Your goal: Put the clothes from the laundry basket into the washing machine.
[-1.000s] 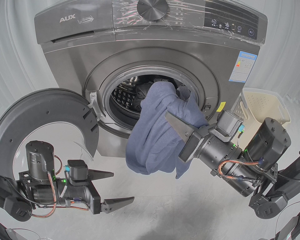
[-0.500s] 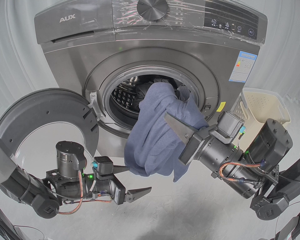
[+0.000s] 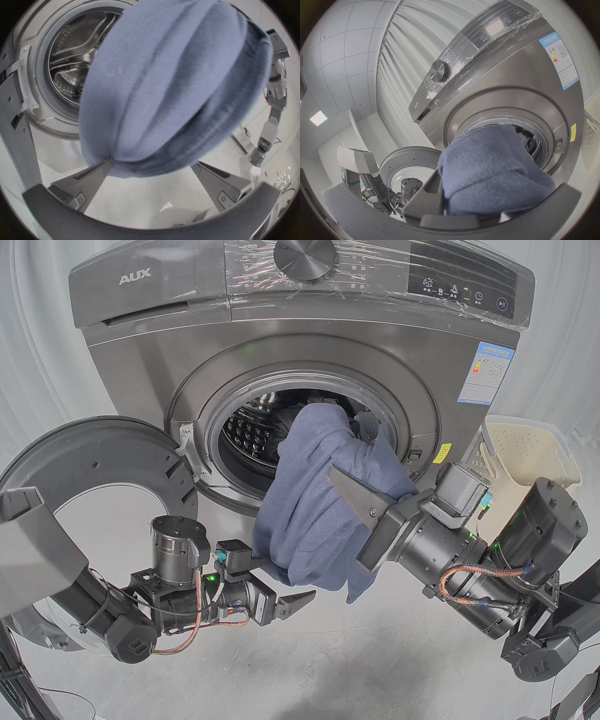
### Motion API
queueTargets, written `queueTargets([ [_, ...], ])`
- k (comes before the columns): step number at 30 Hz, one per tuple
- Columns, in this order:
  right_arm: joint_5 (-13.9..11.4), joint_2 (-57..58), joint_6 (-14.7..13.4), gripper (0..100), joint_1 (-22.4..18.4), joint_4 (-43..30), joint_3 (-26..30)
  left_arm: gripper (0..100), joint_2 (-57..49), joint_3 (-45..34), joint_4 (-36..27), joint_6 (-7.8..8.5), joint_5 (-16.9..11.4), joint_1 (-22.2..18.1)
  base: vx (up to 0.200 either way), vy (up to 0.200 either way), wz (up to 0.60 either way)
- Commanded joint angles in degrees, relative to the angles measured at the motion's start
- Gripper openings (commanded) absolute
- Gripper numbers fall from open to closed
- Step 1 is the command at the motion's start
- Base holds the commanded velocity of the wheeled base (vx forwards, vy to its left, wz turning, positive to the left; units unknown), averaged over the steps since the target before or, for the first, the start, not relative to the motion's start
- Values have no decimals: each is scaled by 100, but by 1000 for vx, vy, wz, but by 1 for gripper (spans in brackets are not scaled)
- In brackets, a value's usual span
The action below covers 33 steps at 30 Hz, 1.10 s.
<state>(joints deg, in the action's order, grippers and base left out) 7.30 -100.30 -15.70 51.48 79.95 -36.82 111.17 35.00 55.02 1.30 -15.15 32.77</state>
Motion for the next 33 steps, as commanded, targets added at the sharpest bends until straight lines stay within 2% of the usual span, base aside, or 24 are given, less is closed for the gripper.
queueTargets([
  [1,-1,11,14,0,29,3,-1,100,230,148,159,10,215,-60,0,0,0],
  [5,-1,11,14,0,37,3,-1,100,318,148,510,1,408,-95,0,0,0],
  [6,-1,2,14,0,29,3,-1,0,318,148,580,1,452,-95,0,0,0],
  [14,-1,2,23,0,29,3,-1,0,221,112,756,1,610,-86,0,0,0],
  [20,-1,-7,41,0,-6,-14,8,0,-86,-142,923,10,601,-16,0,0,0],
  [24,-1,-42,41,0,-68,-23,8,0,-412,-468,1002,19,540,151,0,0,0],
  [27,-10,-156,41,0,-130,3,8,0,-1079,-1136,1064,10,487,467,0,0,0],
  [28,-10,-156,41,0,-130,3,8,0,-1079,-1136,1064,10,487,467,0,0,0],
  [29,-10,-209,32,0,-138,-5,25,0,-1405,-1452,1081,1,417,669,0,0,0],
  [33,-36,-235,14,0,-94,12,175,0,-1879,-1865,1081,-34,355,986,0,0,0],
])
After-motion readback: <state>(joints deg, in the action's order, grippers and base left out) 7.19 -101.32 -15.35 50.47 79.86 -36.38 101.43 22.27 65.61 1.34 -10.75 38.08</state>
